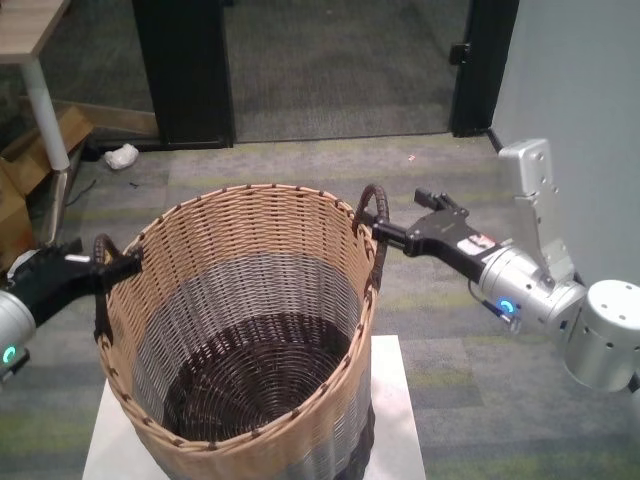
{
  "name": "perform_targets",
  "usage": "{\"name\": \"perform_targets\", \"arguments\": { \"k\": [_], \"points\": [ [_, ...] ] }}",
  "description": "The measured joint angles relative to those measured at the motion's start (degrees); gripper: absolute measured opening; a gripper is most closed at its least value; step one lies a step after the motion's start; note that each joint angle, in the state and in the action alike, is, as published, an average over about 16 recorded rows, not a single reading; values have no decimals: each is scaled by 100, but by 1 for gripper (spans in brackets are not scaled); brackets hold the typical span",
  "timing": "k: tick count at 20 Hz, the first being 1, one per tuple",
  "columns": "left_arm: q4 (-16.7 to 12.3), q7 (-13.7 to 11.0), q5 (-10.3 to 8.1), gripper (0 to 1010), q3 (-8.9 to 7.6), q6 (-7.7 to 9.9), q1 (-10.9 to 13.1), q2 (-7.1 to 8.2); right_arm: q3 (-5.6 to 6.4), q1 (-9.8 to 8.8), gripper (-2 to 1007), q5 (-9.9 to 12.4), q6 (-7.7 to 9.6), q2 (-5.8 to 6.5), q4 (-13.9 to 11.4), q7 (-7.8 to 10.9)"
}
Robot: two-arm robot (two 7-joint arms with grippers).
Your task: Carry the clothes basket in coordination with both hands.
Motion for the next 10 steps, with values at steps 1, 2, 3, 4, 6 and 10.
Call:
{"name": "perform_targets", "arguments": {
  "k": [1,2,3,4,6,10],
  "points": [
    [-67,-43,41,1000,-15,-43,-2,18,31,-13,1005,37,-3,8,-61,-19],
    [-119,-103,75,1000,-29,-113,-16,35,69,-29,1005,80,-6,12,-127,-42],
    [-165,-162,106,1000,-41,-189,-34,53,109,-44,1005,125,-10,15,-192,-64],
    [-204,-222,134,1000,-52,-264,-55,71,146,-59,1005,168,-14,18,-255,-84],
    [-273,-337,182,1000,-70,-410,-97,106,213,-86,1005,245,-20,22,-369,-118],
    [-366,-550,248,1000,-93,-669,-176,164,320,-128,1005,372,-34,22,-545,-172]
  ]
}}
